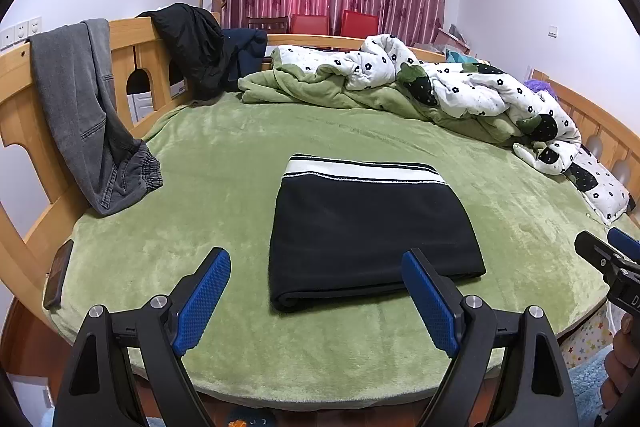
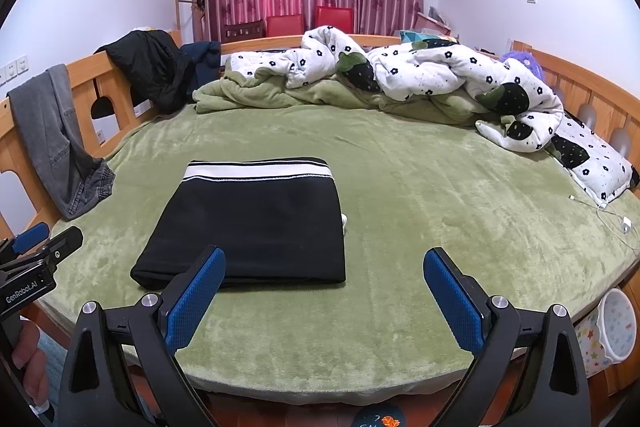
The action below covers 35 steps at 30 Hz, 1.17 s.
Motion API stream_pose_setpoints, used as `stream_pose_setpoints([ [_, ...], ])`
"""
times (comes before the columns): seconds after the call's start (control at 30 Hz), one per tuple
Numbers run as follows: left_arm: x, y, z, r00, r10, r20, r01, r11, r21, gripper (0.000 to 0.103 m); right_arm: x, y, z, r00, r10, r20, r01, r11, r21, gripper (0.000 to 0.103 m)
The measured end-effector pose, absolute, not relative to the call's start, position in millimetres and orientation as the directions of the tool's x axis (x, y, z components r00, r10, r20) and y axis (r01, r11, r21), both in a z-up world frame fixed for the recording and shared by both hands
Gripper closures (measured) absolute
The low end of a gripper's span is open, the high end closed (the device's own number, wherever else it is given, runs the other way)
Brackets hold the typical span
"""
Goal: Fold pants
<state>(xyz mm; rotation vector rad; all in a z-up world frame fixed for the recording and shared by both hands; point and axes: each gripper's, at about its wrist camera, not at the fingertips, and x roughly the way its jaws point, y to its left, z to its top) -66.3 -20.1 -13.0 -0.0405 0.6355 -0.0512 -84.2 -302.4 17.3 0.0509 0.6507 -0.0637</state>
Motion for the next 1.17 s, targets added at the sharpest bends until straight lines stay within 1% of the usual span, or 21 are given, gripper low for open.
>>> stream_pose_setpoints([
  [0.53,-68,-21,-12,0.805,-0.063,-0.59,0.034,0.998,-0.061,0.016,-84,-303,14,0.787,-0.044,-0.616,0.077,0.997,0.028,0.005],
  [1.17,-67,-27,-6,0.805,-0.064,-0.59,0.052,0.998,-0.038,0.015,-82,-309,7,0.782,-0.043,-0.622,0.068,0.998,0.017,0.005],
])
